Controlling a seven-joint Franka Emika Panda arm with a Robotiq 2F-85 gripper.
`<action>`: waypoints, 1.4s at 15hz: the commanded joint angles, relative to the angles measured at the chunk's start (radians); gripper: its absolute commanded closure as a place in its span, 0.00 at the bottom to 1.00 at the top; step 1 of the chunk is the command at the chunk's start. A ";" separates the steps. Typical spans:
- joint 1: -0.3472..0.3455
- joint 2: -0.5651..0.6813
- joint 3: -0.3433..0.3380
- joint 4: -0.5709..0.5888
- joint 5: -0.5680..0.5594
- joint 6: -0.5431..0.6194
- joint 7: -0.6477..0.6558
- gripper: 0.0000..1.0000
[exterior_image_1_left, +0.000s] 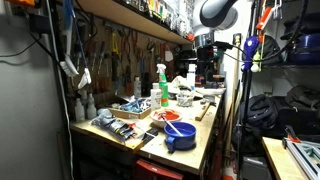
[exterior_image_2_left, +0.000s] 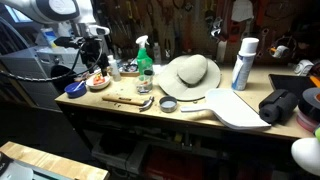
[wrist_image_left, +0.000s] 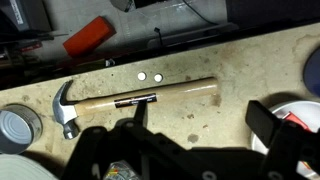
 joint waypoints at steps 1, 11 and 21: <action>-0.001 0.001 0.001 0.001 0.000 -0.001 -0.001 0.00; -0.001 0.002 0.001 0.001 0.000 -0.001 0.000 0.00; 0.079 -0.073 0.035 -0.069 0.233 0.327 -0.001 0.00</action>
